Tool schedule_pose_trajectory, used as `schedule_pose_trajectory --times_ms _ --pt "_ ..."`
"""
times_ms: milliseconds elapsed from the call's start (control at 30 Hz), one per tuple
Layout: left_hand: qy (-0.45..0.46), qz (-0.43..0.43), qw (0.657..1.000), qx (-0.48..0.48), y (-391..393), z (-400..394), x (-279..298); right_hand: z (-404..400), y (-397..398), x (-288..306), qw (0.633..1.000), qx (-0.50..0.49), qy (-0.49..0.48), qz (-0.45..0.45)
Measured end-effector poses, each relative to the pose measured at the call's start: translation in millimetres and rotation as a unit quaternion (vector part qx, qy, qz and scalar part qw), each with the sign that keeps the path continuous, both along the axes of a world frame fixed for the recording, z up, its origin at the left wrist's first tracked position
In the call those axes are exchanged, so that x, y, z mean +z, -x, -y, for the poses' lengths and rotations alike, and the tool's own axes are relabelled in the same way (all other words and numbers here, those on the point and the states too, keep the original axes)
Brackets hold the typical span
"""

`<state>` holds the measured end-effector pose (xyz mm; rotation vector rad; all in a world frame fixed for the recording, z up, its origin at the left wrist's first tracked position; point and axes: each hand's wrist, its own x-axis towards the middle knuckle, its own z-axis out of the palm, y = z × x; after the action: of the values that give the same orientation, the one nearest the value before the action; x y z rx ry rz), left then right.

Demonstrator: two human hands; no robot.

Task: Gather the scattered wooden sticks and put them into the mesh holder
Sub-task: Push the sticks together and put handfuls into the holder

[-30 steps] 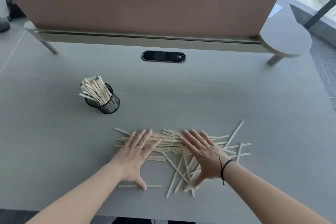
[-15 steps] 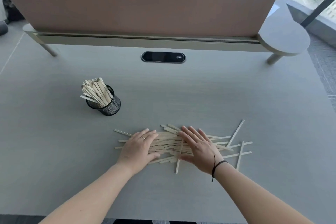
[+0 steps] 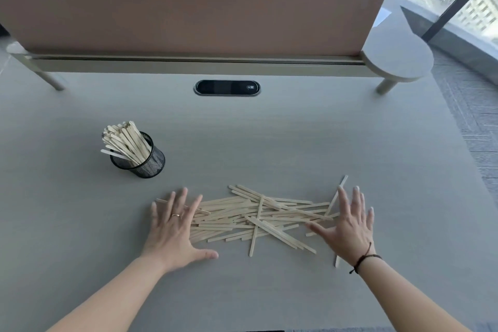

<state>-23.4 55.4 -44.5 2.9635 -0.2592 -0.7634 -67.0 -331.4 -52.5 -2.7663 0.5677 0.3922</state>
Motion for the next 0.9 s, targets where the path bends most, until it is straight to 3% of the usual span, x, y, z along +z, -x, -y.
schedule_pose_trajectory --times_ms 67,200,400,667,900 --pt "-0.003 -0.012 1.000 0.003 1 5 -1 -2 3 -4 0.998 -0.044 -0.031 -0.012" --pt "0.040 -0.032 0.999 -0.006 0 27 -1 -23 -6 -12 0.999 -0.004 -0.039 -0.012" --pt "0.057 -0.045 0.996 -0.045 -6 62 -1 -56 -34 -12 0.988 0.145 -0.046 -0.010" --pt "0.046 -0.035 0.998 -0.035 -10 82 -10 -78 -49 -7 0.931 0.356 -0.069 -0.031" --pt "0.057 0.038 0.997 -0.045 -23 83 -1 -83 -64 -7 0.930 0.346 -0.123 0.001"
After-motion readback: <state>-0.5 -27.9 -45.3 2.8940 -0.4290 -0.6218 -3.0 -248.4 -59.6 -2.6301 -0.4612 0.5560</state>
